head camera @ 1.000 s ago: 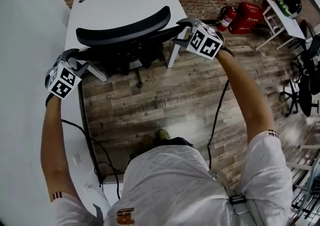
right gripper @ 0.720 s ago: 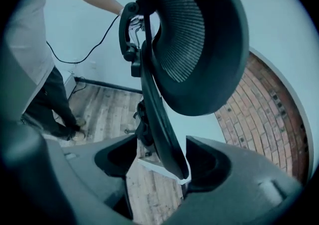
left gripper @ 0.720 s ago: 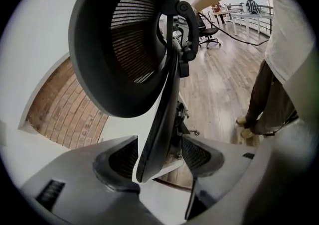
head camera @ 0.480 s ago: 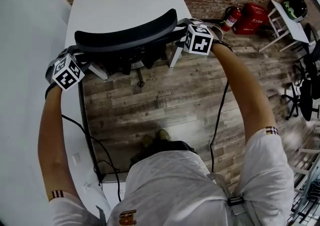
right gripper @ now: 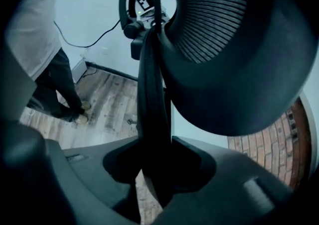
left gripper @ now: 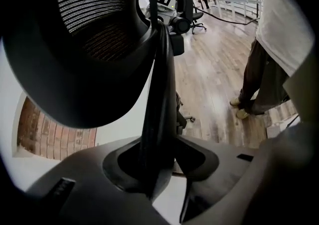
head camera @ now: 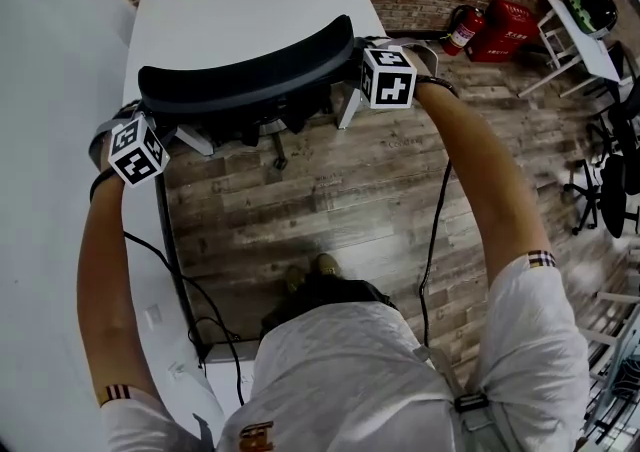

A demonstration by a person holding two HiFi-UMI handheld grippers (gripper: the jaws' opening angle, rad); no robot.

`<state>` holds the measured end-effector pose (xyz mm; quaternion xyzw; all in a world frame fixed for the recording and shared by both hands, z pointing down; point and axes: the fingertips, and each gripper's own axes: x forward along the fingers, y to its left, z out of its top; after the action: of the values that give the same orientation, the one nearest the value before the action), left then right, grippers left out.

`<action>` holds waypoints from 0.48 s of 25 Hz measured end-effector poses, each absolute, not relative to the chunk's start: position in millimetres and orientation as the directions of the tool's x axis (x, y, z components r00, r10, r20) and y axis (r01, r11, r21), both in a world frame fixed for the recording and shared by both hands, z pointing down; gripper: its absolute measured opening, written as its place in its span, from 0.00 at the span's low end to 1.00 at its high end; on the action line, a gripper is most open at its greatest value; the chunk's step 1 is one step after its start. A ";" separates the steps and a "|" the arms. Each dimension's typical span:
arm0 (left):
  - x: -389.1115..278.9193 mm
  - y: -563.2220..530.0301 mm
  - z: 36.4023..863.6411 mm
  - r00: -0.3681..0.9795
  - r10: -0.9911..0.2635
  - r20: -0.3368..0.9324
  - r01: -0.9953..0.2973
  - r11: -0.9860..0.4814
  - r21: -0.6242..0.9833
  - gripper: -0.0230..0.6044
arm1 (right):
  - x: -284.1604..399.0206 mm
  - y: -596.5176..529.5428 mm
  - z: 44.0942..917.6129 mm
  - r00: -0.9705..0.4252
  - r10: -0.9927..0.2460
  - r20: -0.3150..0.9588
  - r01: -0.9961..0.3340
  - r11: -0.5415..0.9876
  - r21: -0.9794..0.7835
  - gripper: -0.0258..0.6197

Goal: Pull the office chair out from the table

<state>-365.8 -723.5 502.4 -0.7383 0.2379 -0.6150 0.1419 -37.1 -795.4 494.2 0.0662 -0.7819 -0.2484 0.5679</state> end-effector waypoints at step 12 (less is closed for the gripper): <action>-370.8 -714.6 504.1 0.106 -0.554 0.826 -0.136 -0.831 -0.539 0.20 | -35.9 -778.1 499.3 -0.346 -0.474 0.810 0.246 0.787 0.566 0.18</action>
<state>-370.8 -714.6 504.1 -0.7246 0.2378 -0.6248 0.1672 -35.9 -778.1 499.3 0.0755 -0.7565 -0.3176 0.5668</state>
